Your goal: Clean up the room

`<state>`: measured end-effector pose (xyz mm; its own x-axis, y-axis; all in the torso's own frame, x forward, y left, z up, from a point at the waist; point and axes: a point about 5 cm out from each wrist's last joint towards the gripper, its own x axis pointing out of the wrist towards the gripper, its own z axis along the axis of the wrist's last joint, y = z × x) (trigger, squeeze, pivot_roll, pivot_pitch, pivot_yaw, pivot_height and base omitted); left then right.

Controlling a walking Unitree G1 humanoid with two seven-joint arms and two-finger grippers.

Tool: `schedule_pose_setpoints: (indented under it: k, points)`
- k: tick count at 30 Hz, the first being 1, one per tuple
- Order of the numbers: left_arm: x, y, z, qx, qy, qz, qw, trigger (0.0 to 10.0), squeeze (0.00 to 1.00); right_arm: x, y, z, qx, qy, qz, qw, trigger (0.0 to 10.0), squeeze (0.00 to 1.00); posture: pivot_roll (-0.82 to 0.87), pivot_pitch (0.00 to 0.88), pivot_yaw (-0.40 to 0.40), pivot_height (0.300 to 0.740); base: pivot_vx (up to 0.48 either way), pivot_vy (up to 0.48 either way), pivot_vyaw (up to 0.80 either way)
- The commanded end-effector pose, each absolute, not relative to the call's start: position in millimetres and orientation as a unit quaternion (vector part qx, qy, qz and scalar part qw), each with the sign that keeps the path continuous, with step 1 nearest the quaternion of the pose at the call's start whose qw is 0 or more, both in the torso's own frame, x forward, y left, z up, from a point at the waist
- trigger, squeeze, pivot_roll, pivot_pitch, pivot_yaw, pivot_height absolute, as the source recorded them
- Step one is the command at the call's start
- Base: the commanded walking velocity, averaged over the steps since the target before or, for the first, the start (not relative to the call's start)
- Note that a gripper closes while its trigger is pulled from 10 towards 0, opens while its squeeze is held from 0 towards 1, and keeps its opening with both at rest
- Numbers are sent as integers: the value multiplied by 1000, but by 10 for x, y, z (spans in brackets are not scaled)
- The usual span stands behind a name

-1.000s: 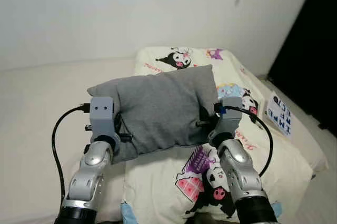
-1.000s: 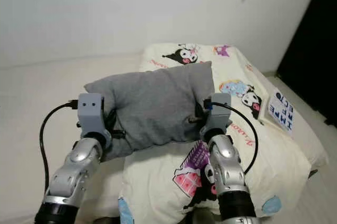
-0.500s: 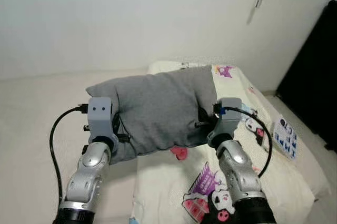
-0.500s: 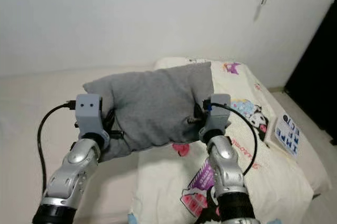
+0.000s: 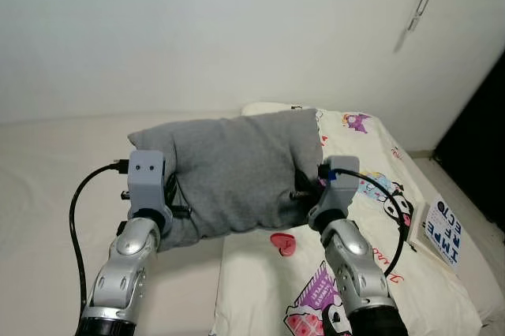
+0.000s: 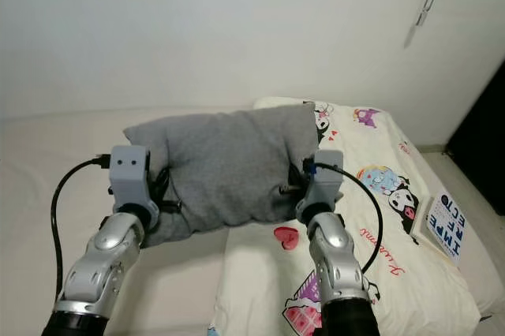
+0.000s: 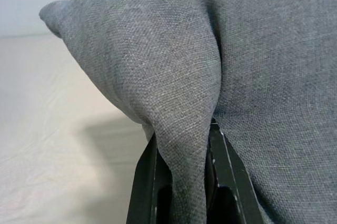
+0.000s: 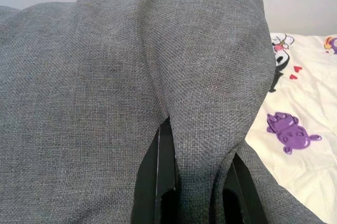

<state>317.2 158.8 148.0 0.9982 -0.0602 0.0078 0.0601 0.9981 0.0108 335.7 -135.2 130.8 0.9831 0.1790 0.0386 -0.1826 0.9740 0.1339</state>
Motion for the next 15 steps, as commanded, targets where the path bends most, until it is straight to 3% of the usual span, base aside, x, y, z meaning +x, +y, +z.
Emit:
schedule_pose_setpoints:
  k: [1, 7, 10, 15]
  points:
    - [3154, 1553, 1457, 21, -13, -45, 999, 10000, 0, 3324, -1295, 1218, 58, 3, 106, 993, 10000, 0, 6, 76, -40, 740, 0, 0, 0]
    - [3061, 1569, 1027, 22, 56, -54, 997, 10000, 0, 3239, -1316, 857, 60, 74, 107, 990, 10000, 0, 9, 72, -38, 740, 0, 0, 0]
    - [2939, 1594, 637, 54, 121, -52, 990, 10000, 0, 3115, -1333, 553, 19, 127, 107, 986, 10000, 0, 10, 66, -37, 740, 0, 0, 0]
    - [2855, 1585, 445, 69, 155, -56, 984, 10000, 0, 3042, -1346, 448, 1, 140, 105, 985, 10000, 0, 9, 68, -37, 740, 0, 0, 0]
